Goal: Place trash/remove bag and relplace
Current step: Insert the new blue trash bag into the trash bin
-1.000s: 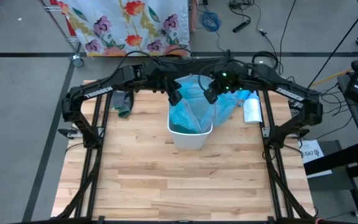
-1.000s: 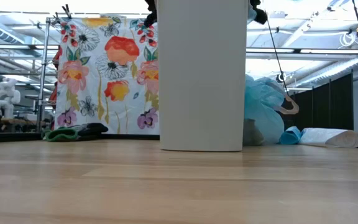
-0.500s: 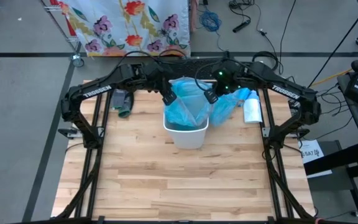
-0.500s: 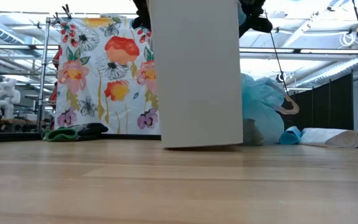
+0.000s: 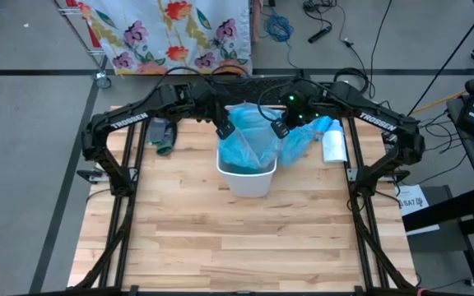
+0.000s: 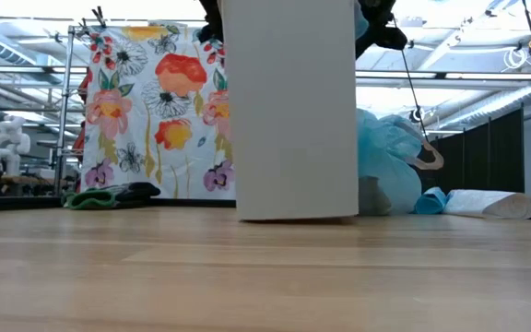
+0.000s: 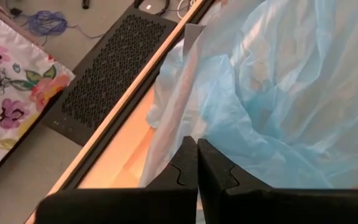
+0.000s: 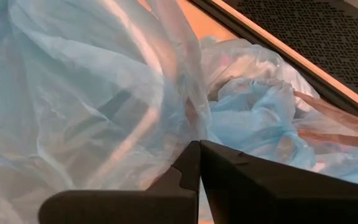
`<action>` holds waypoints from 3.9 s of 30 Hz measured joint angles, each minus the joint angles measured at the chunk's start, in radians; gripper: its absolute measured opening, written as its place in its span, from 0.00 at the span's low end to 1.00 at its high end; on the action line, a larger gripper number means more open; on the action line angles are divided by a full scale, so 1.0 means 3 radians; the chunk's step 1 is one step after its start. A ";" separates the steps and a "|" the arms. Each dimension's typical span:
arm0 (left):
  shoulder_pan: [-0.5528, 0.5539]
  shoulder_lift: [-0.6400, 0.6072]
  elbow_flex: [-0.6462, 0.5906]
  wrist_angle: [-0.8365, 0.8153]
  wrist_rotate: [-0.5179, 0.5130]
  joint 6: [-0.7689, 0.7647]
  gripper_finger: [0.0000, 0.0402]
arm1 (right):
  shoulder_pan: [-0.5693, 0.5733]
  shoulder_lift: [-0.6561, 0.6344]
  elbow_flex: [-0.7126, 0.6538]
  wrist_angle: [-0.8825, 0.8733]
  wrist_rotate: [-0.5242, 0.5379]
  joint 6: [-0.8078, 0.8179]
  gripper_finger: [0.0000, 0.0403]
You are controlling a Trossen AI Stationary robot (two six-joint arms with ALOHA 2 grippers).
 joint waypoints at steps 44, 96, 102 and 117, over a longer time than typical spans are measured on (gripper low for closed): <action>0.0080 -0.0248 0.0070 -0.0644 0.0381 -0.0216 0.00 | 0.0001 -0.0001 -0.0003 0.0000 -0.0170 -0.0011 0.00; -0.0447 -0.0873 -0.0636 0.0329 0.0389 -0.0265 0.00 | 0.0673 -0.0399 -0.0003 0.0711 -0.0291 -0.0465 0.06; -0.0490 -0.0870 -0.0636 0.0333 0.0403 -0.0280 0.00 | 0.0831 -0.0366 -0.0003 0.0755 -0.0350 -0.0487 0.19; -0.0555 -0.0848 -0.0636 0.0325 0.0408 -0.0293 0.00 | 0.1008 -0.0146 -0.0003 0.0806 -0.0350 -0.0427 0.34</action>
